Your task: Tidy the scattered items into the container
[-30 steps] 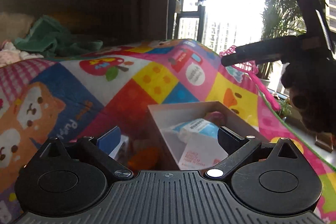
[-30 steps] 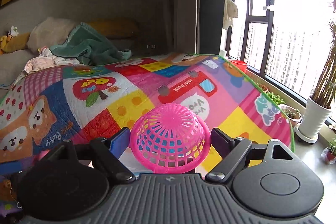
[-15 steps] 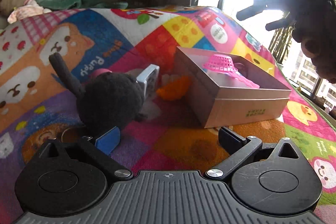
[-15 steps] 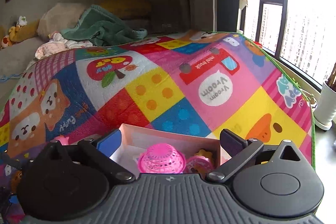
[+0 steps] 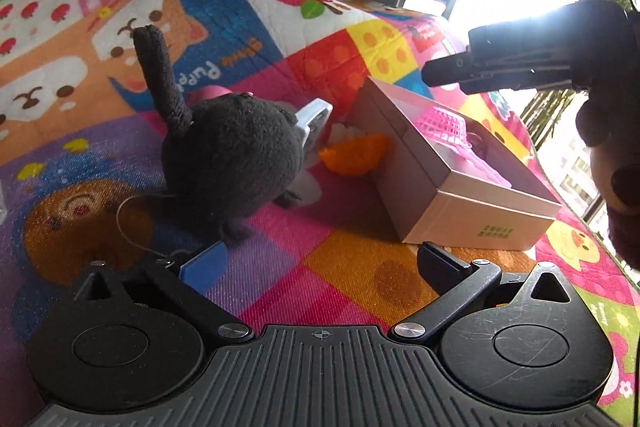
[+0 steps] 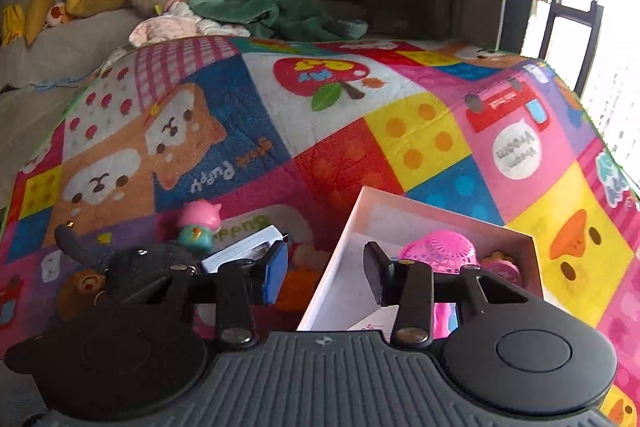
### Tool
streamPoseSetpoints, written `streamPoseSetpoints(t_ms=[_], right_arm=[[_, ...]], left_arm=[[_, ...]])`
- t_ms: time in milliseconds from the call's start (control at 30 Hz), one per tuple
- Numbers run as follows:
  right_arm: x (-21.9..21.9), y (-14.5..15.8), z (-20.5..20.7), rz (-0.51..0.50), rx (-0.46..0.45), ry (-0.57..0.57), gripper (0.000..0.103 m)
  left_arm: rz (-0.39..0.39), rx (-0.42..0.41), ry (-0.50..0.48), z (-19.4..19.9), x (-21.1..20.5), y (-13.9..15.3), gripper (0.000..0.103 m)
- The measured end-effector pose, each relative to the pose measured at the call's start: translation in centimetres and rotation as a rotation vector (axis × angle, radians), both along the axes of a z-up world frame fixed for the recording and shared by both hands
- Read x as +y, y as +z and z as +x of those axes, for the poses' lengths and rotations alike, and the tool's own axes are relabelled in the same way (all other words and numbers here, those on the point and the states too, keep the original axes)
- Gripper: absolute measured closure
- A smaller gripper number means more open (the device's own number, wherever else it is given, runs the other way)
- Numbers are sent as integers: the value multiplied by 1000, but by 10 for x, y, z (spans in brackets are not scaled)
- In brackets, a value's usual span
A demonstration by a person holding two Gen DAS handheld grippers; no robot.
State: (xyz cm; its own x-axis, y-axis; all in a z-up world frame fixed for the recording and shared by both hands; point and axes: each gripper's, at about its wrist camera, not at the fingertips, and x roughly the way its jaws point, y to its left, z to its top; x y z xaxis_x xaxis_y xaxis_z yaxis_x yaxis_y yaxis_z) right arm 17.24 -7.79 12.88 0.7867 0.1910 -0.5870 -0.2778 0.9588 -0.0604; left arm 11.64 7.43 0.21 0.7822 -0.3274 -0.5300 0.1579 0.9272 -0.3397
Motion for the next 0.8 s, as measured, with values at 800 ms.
streamPoseSetpoints(t_ms=[800], right_arm=[[48,-48,113,164,416,-4,62]], left_arm=[[-6,-20,107,-6,3,1,0]])
